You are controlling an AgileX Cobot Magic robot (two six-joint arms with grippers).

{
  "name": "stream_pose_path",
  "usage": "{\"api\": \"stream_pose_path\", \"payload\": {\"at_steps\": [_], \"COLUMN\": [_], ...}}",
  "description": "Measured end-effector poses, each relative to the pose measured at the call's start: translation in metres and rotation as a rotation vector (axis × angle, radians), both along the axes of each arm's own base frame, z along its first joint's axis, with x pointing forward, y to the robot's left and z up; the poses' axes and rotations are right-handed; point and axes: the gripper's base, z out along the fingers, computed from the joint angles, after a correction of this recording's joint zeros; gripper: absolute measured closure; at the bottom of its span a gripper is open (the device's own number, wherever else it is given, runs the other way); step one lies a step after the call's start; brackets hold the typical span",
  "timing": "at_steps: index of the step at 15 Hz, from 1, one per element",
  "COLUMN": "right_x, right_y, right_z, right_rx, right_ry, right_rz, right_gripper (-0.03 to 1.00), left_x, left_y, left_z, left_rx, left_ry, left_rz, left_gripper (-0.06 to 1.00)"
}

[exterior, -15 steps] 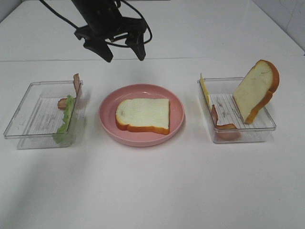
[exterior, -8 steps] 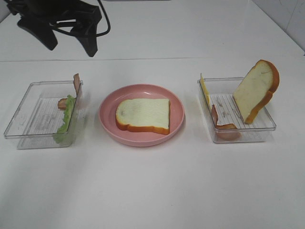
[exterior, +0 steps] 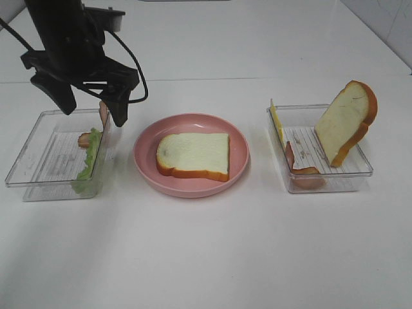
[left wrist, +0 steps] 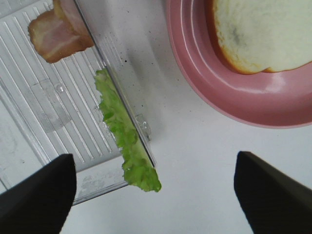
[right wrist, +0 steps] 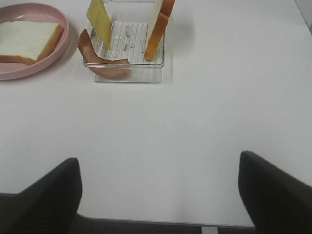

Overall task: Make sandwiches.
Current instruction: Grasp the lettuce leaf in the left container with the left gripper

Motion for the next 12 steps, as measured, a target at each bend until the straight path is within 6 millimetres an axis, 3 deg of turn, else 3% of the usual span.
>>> {"api": "stream_pose_path", "payload": {"at_steps": [1,7,12], "right_x": [0.000,0.000,0.000], "right_y": [0.000,0.000,0.001], "right_z": [0.000,0.000,0.000], "right_rx": [0.000,0.000,0.005], "right_ry": [0.000,0.000,0.000], "right_rz": [0.000,0.000,0.003], "right_gripper": [0.12,0.12,0.12], "left_x": [0.004,0.010,0.010], "left_y": [-0.002,-0.002,0.004], "left_z": [-0.019,-0.050,-0.057], "left_rx": [0.017,0.067,0.088], "left_ry": [0.042,0.100,0.114], "left_rz": [0.000,-0.008,-0.004], "left_gripper": [0.14,0.14,0.19]}}
